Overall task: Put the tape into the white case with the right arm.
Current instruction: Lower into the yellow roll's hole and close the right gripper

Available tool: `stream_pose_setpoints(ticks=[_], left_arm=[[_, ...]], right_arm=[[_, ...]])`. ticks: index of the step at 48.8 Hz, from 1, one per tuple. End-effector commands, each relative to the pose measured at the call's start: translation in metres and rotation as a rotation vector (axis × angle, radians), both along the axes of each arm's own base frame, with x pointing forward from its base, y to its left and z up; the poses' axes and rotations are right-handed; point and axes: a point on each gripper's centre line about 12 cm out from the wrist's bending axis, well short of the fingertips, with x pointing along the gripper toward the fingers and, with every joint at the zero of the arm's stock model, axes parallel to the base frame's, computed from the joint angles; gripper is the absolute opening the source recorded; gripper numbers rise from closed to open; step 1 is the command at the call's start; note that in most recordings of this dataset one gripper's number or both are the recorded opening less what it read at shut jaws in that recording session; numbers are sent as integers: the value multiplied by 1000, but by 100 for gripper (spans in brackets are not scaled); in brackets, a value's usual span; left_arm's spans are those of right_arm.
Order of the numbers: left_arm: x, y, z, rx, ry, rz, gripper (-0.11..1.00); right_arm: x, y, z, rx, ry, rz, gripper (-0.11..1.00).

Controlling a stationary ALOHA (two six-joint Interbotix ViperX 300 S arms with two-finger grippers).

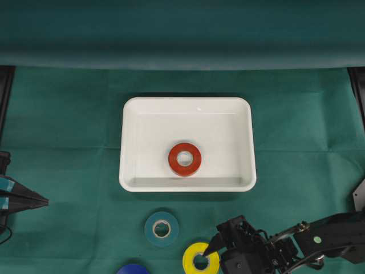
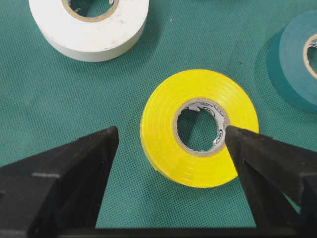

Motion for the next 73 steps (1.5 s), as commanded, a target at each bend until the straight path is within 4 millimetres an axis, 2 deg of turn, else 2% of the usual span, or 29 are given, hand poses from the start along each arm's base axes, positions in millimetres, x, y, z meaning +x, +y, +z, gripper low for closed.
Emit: stream_pose_setpoints(ticks=[1, 27, 51, 55, 60, 65, 73], left_arm=[[2, 0, 5, -3, -14, 4, 0], [2, 0, 4, -3, -12, 4, 0], [2, 0, 5, -3, -14, 4, 0], [2, 0, 4, -3, -12, 4, 0], [1, 0, 4, -3, -12, 4, 0], [2, 0, 4, -3, -12, 4, 0], [2, 0, 5, -3, -14, 4, 0]], right_arm=[[8, 4, 6, 7, -26, 7, 66], [20, 10, -20, -9, 28, 12, 66], [24, 10, -20, -9, 28, 11, 63], [24, 10, -20, -8, 28, 9, 53], [25, 11, -20, -6, 28, 7, 24], [25, 10, -19, -5, 24, 5, 3], [26, 10, -19, -5, 26, 5, 1]])
